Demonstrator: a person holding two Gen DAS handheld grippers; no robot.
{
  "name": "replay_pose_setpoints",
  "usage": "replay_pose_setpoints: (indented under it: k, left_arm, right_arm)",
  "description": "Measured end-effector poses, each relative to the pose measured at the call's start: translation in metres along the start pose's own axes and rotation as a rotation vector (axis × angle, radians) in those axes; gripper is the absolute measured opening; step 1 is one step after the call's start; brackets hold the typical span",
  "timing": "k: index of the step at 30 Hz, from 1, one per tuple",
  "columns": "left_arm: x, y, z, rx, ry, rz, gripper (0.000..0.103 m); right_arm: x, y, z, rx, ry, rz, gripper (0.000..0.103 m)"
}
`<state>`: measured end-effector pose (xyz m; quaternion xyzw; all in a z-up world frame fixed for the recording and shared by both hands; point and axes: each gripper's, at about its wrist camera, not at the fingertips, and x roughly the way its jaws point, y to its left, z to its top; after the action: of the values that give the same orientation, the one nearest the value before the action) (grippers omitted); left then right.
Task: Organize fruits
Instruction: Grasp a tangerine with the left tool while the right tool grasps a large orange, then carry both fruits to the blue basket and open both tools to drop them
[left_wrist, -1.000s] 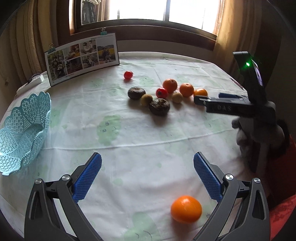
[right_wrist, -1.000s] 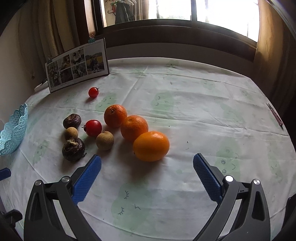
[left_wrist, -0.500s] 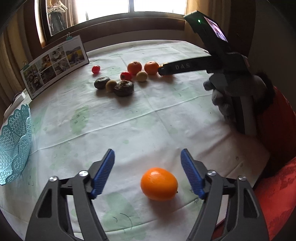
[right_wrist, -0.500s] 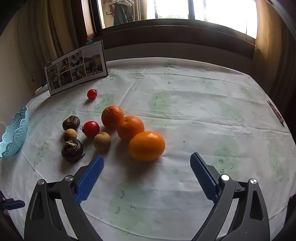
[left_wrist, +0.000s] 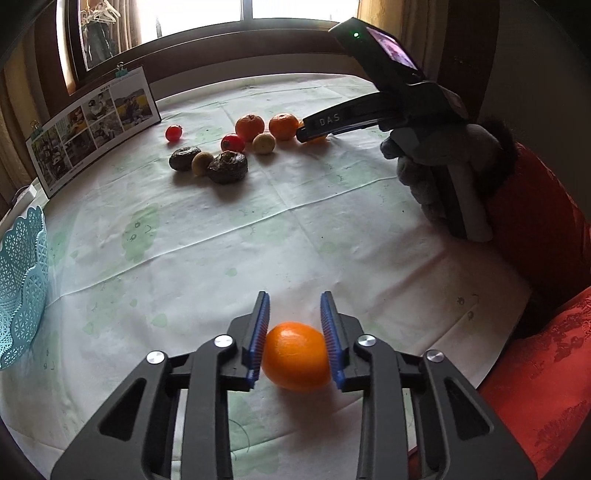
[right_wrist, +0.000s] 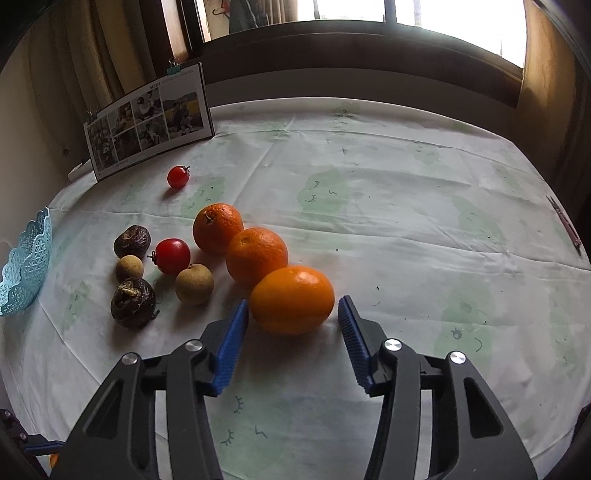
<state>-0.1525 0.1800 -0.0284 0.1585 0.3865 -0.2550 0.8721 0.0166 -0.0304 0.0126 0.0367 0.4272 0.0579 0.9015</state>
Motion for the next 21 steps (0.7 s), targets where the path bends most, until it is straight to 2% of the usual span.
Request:
replay_pose_setpoints:
  k: [5,14,16,18,19,21]
  left_arm:
    - [-0.007,0.006,0.002,-0.019,-0.025,0.017,0.015]
    - [-0.021,0.026,0.005,-0.085,-0.067,0.031,0.015]
    - [-0.021,0.027,0.005,-0.097,-0.068,0.009,0.021]
    - [-0.023,0.028,0.004,-0.106,-0.069,-0.007,0.057]
    - [-0.026,0.027,0.004,-0.105,-0.078,-0.004,0.064]
    - [-0.029,0.025,0.004,-0.092,-0.085,-0.023,0.067]
  right_arm:
    - [0.001,0.001,0.0,0.002,-0.001,0.0,0.046]
    - [-0.007,-0.003,-0.004,0.04,-0.012,0.0,0.046]
    - [-0.007,-0.004,-0.005,0.043,-0.011,-0.001,0.046]
    - [-0.006,-0.005,-0.006,0.049,-0.009,0.001,0.046]
    - [-0.006,-0.005,-0.006,0.05,-0.011,0.003,0.046]
    - [-0.007,-0.005,-0.007,0.05,-0.017,0.0,0.046]
